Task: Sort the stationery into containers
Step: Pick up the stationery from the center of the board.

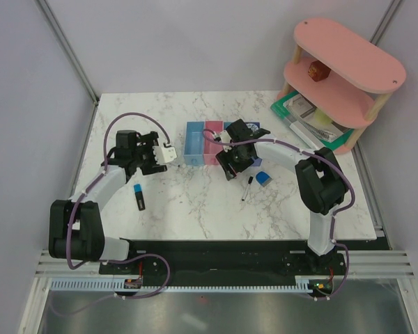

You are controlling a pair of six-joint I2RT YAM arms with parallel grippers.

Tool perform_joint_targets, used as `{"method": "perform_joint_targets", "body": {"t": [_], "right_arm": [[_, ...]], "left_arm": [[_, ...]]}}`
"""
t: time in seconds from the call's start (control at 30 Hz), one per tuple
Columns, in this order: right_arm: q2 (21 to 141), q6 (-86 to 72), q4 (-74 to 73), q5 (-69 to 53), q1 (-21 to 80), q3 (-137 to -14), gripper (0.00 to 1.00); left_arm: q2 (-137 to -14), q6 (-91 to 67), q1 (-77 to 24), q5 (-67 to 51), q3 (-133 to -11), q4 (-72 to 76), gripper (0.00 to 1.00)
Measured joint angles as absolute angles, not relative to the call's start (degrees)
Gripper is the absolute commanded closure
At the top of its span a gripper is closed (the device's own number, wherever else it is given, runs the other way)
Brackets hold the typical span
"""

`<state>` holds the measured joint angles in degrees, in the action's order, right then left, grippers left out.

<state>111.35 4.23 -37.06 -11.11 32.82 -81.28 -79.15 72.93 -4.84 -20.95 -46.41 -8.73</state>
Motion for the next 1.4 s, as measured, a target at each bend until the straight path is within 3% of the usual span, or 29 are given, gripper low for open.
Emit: {"method": "perform_joint_targets", "body": {"t": [0.5,0.67,0.8,0.93,1.1,1.4], "right_arm": [[112.49,2.66,-35.57,-6.28,33.17,-82.43,0.34],[112.49,2.28,-34.44,-4.71,33.17,-82.43,0.48],[112.49,2.31,-33.63,-3.64,33.28,-82.43,0.68],[112.49,2.44,-33.34,-2.7,33.61,-82.43,0.82],[112.2,3.25,-33.47,-2.55,34.63,-82.26,0.87],[104.57,9.32,-39.7,-7.55,35.22,-82.41,0.85]], "left_arm": [[-82.21,77.25,-4.21,-22.22,-44.27,-8.38,0.04],[-83.81,77.67,-4.19,-22.65,-45.32,-8.38,0.04],[-83.85,77.67,-4.19,-22.68,-45.5,-8.34,0.04],[-83.85,77.67,-4.19,-22.68,-45.5,-8.34,0.04],[-83.81,77.67,-4.1,-22.65,-45.5,-8.34,0.04],[-84.55,74.85,-2.55,-21.85,-50.13,-8.58,0.05]]}}
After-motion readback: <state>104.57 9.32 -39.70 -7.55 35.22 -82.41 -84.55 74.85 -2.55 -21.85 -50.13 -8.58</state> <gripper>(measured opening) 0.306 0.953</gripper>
